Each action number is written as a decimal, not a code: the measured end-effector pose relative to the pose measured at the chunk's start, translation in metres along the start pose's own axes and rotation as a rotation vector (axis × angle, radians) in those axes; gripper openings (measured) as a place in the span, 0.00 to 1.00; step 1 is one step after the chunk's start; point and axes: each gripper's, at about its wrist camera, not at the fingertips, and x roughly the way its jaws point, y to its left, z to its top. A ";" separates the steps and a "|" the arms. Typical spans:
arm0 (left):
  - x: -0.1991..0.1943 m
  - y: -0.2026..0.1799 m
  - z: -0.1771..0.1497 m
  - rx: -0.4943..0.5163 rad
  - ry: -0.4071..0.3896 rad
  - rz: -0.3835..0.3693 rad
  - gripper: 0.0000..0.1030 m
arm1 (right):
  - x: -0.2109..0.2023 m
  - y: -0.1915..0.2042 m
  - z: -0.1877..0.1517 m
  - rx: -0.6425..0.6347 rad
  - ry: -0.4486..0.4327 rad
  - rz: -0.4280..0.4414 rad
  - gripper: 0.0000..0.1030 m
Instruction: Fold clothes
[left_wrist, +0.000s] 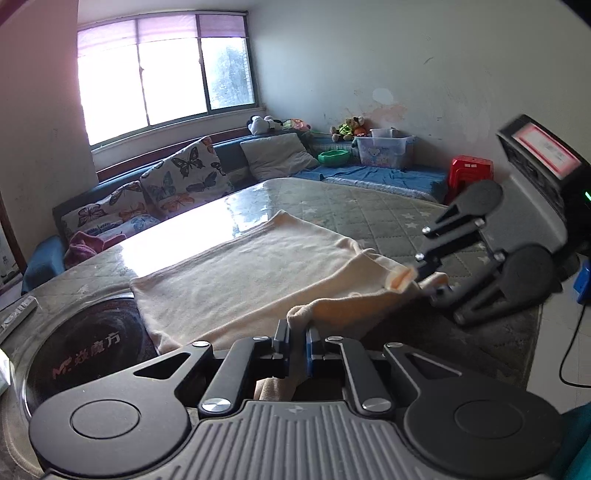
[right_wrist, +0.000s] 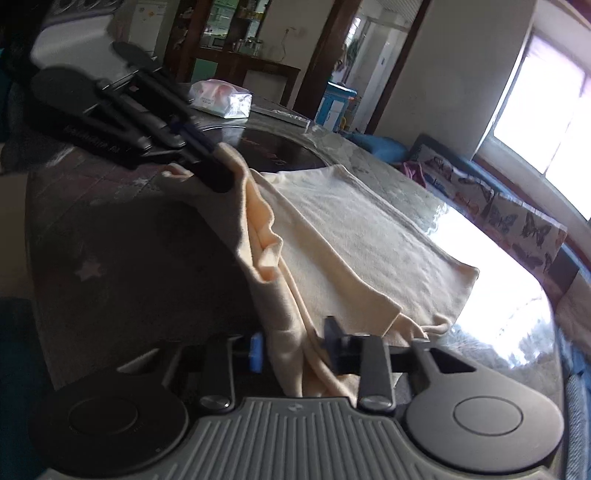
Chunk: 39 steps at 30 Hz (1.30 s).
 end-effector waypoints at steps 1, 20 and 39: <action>-0.002 -0.002 -0.003 0.001 0.002 -0.001 0.12 | 0.000 -0.005 0.002 0.024 0.001 0.010 0.14; -0.001 -0.021 -0.043 0.190 0.033 0.150 0.39 | -0.004 -0.051 0.037 0.227 -0.037 0.073 0.10; -0.075 -0.024 -0.022 0.088 -0.067 0.081 0.05 | -0.066 -0.026 0.011 0.275 -0.148 0.088 0.06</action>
